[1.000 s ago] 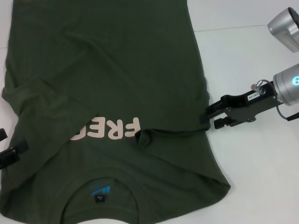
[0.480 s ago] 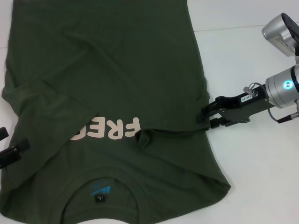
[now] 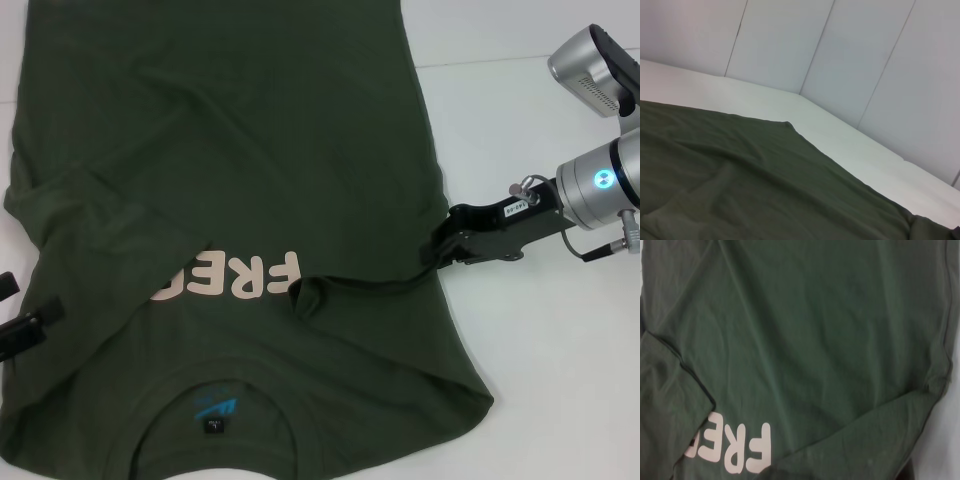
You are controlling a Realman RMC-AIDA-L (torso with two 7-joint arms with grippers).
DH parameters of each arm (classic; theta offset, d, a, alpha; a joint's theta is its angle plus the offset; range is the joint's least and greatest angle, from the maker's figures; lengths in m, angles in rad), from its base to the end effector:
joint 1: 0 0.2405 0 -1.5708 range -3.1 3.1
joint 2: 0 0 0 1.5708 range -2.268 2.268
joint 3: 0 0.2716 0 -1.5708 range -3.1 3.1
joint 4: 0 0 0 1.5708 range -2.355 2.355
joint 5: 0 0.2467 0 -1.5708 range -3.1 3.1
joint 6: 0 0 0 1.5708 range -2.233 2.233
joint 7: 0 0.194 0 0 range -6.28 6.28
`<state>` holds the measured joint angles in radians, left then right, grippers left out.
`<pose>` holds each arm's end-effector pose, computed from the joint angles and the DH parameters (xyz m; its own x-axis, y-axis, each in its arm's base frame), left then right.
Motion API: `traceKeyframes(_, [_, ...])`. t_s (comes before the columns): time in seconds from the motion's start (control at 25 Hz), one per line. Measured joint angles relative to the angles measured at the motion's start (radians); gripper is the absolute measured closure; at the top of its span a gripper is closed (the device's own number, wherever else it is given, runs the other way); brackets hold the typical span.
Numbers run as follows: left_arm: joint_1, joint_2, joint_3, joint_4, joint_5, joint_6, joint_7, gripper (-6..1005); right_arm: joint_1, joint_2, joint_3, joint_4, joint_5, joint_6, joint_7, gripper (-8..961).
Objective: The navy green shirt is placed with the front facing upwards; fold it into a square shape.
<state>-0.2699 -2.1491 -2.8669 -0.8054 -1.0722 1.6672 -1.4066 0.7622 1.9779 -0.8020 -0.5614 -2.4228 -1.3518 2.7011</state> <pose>-0.3764 0.3018 0.0117 0.5703 0.4369 0.6955 0.7648 -0.5914 -0.2557 0.2978 0.4371 -0.0550 0.0340 -0.9792 -0.1998 -0.9952 -0.0149 -0.0964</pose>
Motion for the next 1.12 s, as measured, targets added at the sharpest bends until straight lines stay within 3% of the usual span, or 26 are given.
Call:
traceKeyframes(0.12, [0.000, 0.000, 0.000, 0.000, 0.000, -0.001, 0.000, 112, 0.000, -0.002, 0.006, -0.007, 0.003, -0.021, 0.004, 607])
traceKeyframes(0.2, [0.000, 0.000, -0.001, 0.000, 0.000, -0.001, 0.000, 112, 0.000, -0.005, 0.010, -0.016, 0.012, -0.028, 0.005, 816])
traceKeyframes(0.44, [0.000, -0.001, 0.003, 0.000, 0.000, -0.001, 0.000, 113, 0.000, 0.003, 0.012, -0.018, 0.080, 0.019, -0.010, 921])
traceKeyframes(0.68, [0.000, -0.002, 0.003, 0.000, 0.001, -0.001, 0.000, 113, -0.001, 0.039, 0.012, -0.010, 0.137, 0.089, -0.045, 913])
traceKeyframes(0.96, [-0.003, -0.005, 0.005, 0.000, 0.001, -0.001, 0.000, 113, -0.001, 0.064, 0.009, -0.006, 0.183, 0.150, -0.061, 904])
traceKeyframes(1.12, [-0.004, -0.006, 0.005, 0.000, 0.001, -0.001, 0.000, 113, -0.002, 0.068, 0.012, -0.002, 0.193, 0.177, -0.069, 899])
